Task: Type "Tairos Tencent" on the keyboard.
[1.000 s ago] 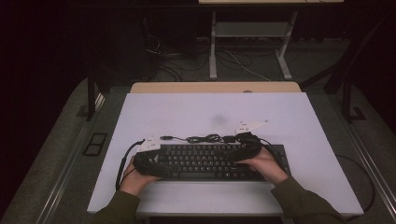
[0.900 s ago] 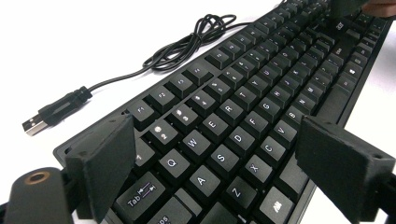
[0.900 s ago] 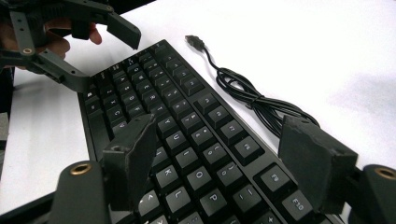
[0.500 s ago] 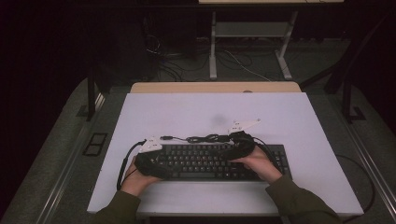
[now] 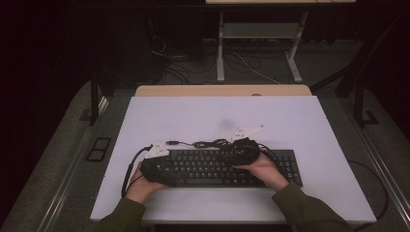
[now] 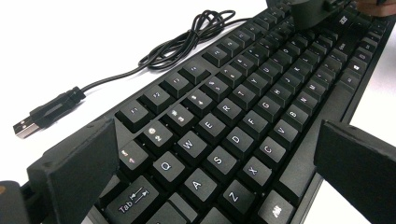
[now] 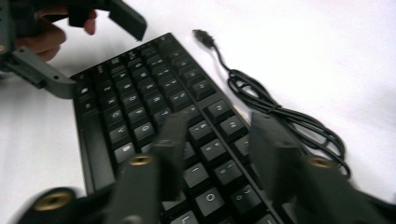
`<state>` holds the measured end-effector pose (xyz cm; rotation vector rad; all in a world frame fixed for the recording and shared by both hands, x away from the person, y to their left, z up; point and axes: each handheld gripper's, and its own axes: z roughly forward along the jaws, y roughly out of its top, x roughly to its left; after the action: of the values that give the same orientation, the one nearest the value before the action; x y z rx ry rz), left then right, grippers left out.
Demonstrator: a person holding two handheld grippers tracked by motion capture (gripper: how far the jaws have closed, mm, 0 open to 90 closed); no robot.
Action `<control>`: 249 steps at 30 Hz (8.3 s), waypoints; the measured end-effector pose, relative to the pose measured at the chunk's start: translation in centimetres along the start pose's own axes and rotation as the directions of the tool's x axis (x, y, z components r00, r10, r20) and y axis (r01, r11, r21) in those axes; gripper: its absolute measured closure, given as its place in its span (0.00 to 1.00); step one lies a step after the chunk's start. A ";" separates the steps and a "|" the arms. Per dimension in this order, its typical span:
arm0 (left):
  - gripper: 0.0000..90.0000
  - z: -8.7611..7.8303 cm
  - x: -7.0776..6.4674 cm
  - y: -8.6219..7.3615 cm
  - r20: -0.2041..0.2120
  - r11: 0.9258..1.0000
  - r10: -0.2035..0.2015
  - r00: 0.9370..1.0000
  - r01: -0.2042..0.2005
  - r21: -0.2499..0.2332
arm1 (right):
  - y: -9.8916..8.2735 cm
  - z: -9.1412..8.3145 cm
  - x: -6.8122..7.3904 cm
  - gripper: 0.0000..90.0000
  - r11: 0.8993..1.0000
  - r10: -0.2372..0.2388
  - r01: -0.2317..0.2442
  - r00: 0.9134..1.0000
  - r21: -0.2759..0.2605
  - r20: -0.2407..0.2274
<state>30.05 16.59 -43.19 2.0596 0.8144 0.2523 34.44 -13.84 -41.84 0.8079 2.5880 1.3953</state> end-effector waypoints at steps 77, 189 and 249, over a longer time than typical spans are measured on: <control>0.00 0.2 0.0 0.0 0.002 1.000 0.018 1.000 -0.018 0.005 | -0.4 0.1 -0.3 0.36 0.999 0.019 -0.019 1.000 0.036 -0.017; 0.99 3.6 0.1 2.1 0.100 0.998 -0.016 0.995 0.010 0.061 | -0.7 -0.8 -0.8 0.31 1.000 0.019 -0.019 1.000 0.016 0.023; 0.28 0.2 0.5 0.9 0.025 0.999 0.030 0.999 -0.030 -0.015 | -1.1 -0.5 -0.4 0.56 0.999 0.006 -0.008 1.000 0.052 0.025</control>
<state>30.99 16.41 -42.68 2.0589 0.7647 0.2471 34.13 -14.89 -42.51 0.8367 2.6155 1.3160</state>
